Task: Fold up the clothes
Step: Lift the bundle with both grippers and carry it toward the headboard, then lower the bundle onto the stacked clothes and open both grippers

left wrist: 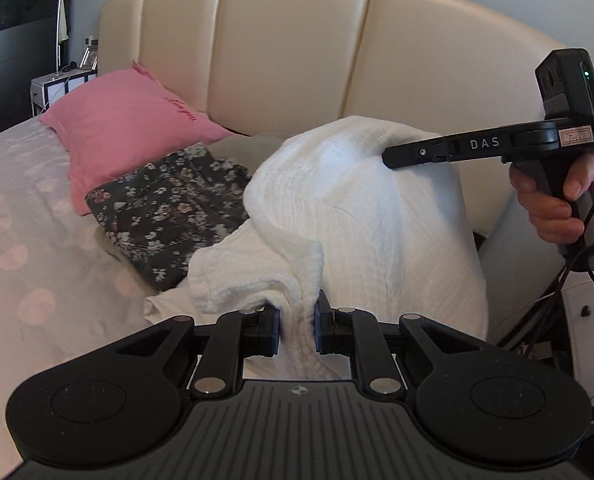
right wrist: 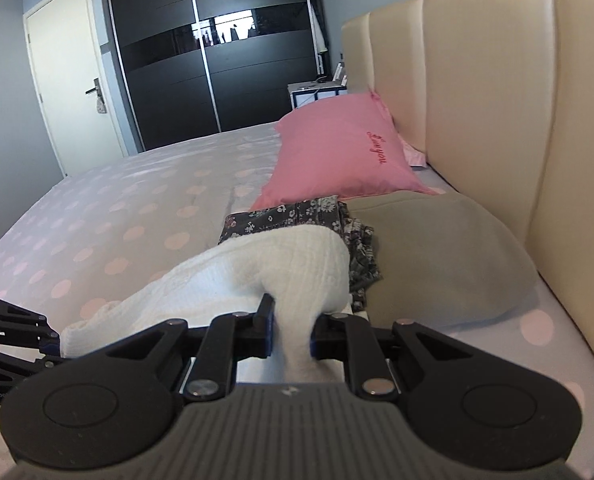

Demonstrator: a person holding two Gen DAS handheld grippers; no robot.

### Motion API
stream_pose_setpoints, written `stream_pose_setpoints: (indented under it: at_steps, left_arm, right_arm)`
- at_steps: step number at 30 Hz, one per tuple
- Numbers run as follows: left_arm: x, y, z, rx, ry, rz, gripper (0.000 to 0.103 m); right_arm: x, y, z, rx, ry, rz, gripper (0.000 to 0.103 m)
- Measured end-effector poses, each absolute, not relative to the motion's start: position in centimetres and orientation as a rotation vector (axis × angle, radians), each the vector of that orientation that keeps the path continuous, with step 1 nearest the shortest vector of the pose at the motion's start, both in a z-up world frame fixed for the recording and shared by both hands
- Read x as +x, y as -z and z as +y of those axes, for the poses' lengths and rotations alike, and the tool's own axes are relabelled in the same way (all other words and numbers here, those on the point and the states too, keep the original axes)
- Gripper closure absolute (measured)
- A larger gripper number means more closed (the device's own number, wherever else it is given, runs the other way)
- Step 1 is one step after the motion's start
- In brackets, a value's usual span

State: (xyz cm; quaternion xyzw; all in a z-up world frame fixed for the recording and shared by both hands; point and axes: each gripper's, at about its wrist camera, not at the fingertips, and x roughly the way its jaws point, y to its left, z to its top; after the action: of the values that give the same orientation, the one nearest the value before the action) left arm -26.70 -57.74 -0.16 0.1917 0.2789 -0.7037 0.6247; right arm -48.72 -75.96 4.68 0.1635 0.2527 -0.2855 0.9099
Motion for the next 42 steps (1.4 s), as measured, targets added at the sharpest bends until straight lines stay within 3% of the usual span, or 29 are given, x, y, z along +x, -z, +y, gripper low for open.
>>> stream_pose_setpoints:
  at_steps: [8,10,12,15,16,22,23,24,25,27,31,32,35,42]
  left_arm:
    - [-23.1,5.6,-61.6,0.389,1.519,0.853,0.087]
    - [-22.1,6.6,-62.1,0.359,1.499,0.918,0.083]
    - [-20.7,7.3,-62.2,0.309,1.488,0.98,0.081]
    - [-19.0,7.8,-62.4,0.226,1.487,1.051,0.077]
    - [-18.6,7.8,-62.6,0.207,1.478,1.058,0.077]
    - [-18.2,7.8,-63.9,0.208,1.44,1.032,0.077]
    - [-18.3,7.8,-64.2,0.214,1.434,1.025,0.077]
    - [-18.3,7.8,-64.4,0.22,1.428,1.017,0.077]
    - [-18.3,7.8,-64.7,0.226,1.422,1.01,0.085]
    - [-18.6,7.5,-64.9,0.241,1.422,0.969,0.092]
    - [-19.8,5.5,-63.7,0.264,1.461,0.805,0.094]
    - [-20.0,5.4,-63.7,0.278,1.453,0.798,0.094]
    - [-20.2,5.9,-64.2,0.335,1.388,0.83,0.091]
    - [-20.3,4.7,-61.8,0.335,1.293,0.802,0.076]
  right_arm:
    - [-44.1,2.7,-81.6,0.457,0.609,0.614,0.084]
    - [-43.8,3.5,-82.4,0.496,0.608,0.614,0.077]
    - [-43.6,4.0,-83.0,0.532,0.602,0.608,0.055]
    - [-43.5,4.4,-84.5,0.621,0.571,0.586,0.035]
    - [-43.4,4.4,-85.2,0.66,0.569,0.58,0.034]
    - [-41.9,5.0,-88.6,0.842,0.694,0.642,0.035]
    - [-41.5,5.2,-88.7,0.844,0.707,0.658,0.045]
    - [-41.2,5.3,-88.6,0.833,0.712,0.662,0.067]
    - [-40.8,5.4,-88.4,0.823,0.718,0.667,0.078]
    - [-40.8,4.7,-87.7,0.771,0.704,0.625,0.088]
    - [-41.8,3.1,-86.4,0.674,0.685,0.536,0.088]
    - [-42.1,2.8,-86.2,0.655,0.684,0.519,0.084]
    - [-42.3,2.1,-85.6,0.607,0.764,0.533,0.059]
    - [-45.5,-0.3,-82.0,0.538,0.756,0.562,0.061]
